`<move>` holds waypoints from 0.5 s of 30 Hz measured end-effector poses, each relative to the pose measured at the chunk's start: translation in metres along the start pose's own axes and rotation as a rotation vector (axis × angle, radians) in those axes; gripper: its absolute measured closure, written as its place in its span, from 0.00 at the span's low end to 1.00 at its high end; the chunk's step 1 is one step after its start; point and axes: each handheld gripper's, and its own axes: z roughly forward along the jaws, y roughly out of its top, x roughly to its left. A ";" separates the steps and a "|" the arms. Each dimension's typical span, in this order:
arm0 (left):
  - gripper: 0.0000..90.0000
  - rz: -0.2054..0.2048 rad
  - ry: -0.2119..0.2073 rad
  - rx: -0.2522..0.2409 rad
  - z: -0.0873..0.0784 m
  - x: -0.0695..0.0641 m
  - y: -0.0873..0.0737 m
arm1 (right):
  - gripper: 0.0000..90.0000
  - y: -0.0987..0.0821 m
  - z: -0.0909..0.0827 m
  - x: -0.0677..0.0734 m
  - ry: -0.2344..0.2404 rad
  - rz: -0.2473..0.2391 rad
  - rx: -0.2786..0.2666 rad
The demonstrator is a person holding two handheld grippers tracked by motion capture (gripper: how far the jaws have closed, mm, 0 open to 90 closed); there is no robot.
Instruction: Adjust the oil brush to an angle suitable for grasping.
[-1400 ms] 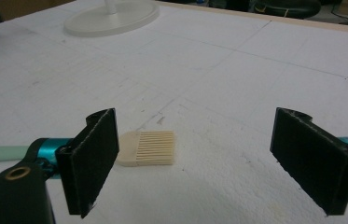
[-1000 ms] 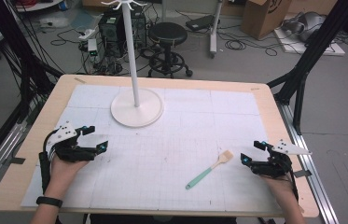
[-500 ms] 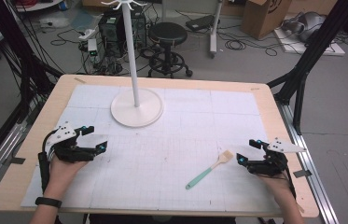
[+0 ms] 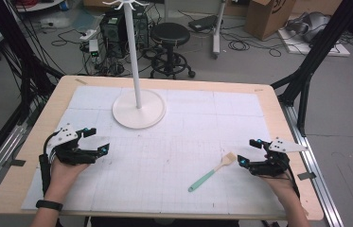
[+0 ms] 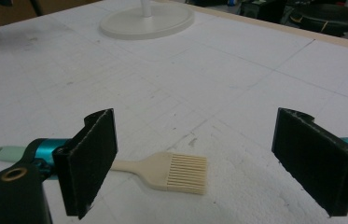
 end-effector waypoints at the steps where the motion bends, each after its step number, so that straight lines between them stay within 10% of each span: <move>1: 0.17 0.000 0.000 0.000 0.000 0.000 0.000 | 0.15 0.000 0.000 0.000 0.000 0.000 0.000; 15: 0.17 -0.005 0.004 -0.008 -0.002 0.001 0.000 | 0.17 0.005 0.006 0.013 0.083 -0.041 0.013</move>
